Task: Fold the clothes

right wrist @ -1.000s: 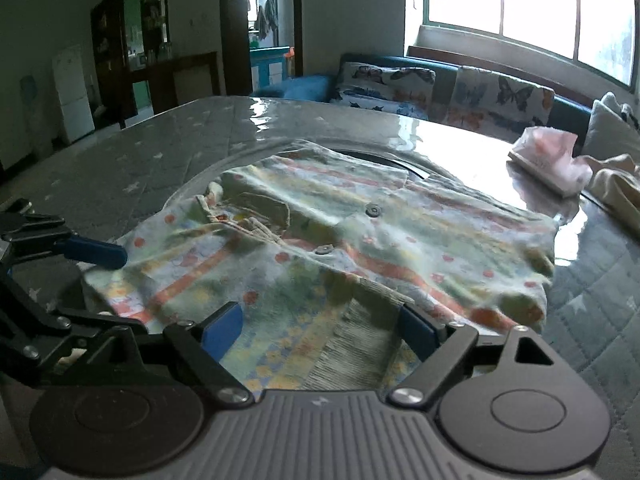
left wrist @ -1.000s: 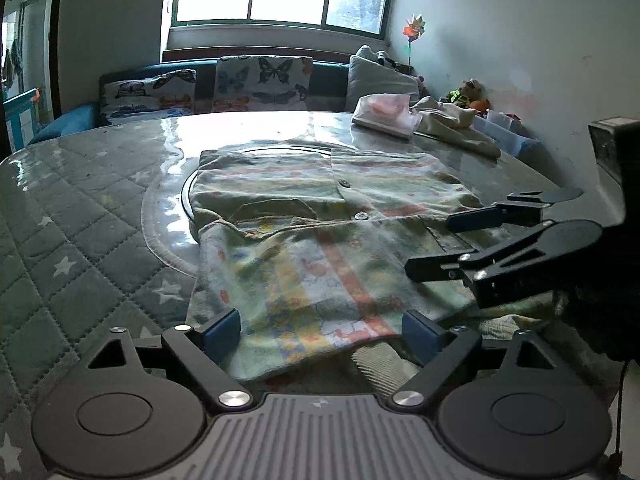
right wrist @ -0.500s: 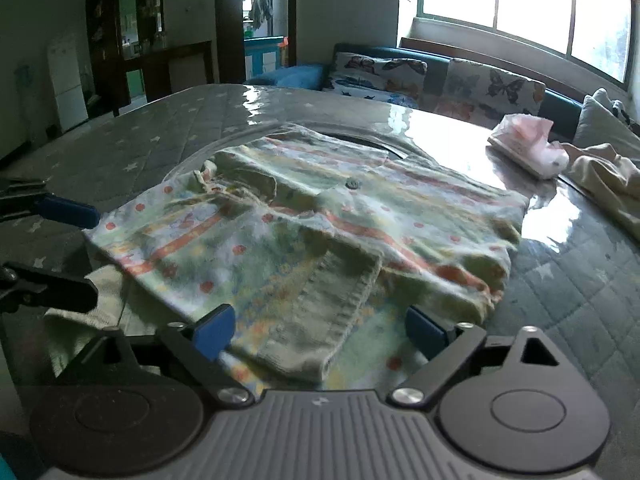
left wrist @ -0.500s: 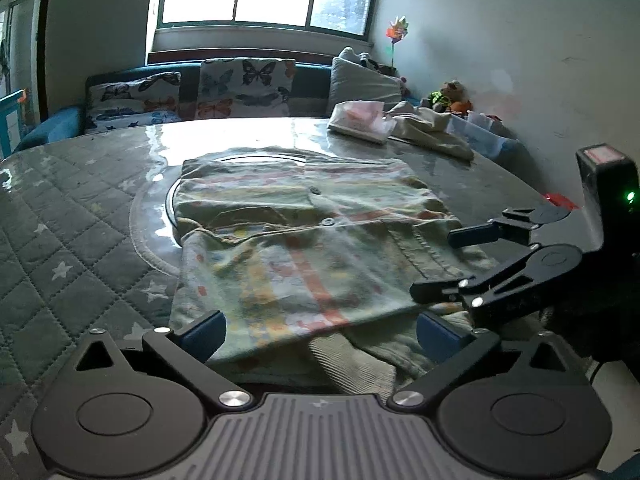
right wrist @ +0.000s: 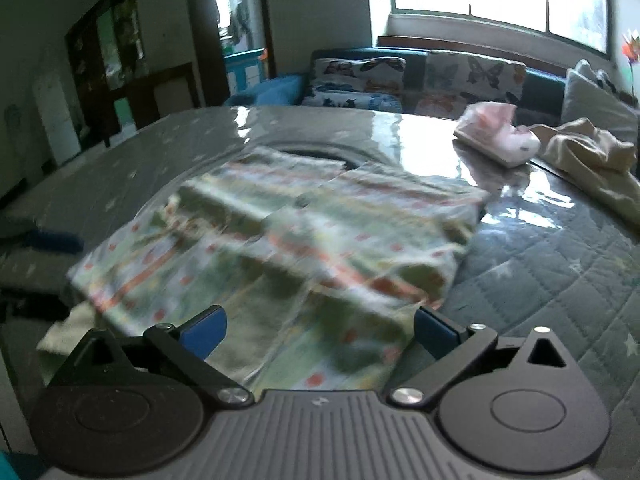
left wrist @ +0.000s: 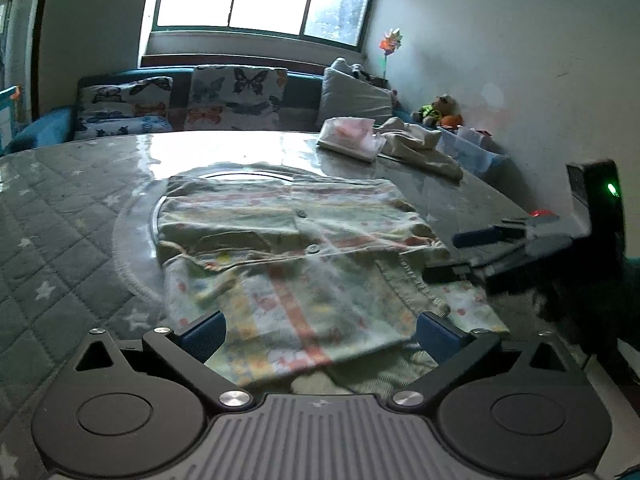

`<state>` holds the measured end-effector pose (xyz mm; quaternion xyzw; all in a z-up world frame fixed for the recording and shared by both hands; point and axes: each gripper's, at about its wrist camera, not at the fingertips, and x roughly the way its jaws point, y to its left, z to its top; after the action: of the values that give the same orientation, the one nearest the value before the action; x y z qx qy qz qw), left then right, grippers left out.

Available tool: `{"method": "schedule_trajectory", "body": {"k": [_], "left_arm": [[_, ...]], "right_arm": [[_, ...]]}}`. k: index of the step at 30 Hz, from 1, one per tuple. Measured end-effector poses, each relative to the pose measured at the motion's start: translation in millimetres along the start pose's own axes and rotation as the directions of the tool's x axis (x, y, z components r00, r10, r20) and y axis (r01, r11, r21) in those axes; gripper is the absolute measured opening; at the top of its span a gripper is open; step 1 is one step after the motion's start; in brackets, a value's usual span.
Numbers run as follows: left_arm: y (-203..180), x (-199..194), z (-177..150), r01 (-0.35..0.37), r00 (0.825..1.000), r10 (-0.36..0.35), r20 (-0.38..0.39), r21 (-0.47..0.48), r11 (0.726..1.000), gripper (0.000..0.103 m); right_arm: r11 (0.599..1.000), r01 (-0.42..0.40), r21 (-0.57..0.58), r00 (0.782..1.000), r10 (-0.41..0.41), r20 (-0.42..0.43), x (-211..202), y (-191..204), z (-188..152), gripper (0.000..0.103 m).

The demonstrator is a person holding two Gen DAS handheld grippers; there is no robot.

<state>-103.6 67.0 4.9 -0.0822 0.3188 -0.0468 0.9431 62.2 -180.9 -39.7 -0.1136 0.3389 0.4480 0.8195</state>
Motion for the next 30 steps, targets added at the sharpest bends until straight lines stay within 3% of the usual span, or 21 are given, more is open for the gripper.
{"method": "schedule_trajectory", "body": {"k": [8, 15, 30], "left_arm": [[-9.3, 30.3, 6.5, 0.074, 0.996, -0.073, -0.048, 0.027, 0.997, 0.103], [-6.1, 45.6, 4.9, 0.102, 0.99, -0.098, -0.101, 0.031, 0.994, 0.103], [-3.3, 50.8, 5.8, 0.131, 0.985, -0.123, -0.119, 0.062, 0.989, 0.103]], "right_arm": [[0.994, -0.085, 0.07, 0.995, 0.088, -0.037, 29.9, -28.9, 23.3, 0.099], [0.993, -0.089, 0.079, 0.994, 0.093, -0.054, 54.2, -48.1, 34.5, 0.099], [0.988, -0.106, 0.116, 0.993, 0.111, -0.033, 91.7, -86.6, 68.1, 0.1]]}}
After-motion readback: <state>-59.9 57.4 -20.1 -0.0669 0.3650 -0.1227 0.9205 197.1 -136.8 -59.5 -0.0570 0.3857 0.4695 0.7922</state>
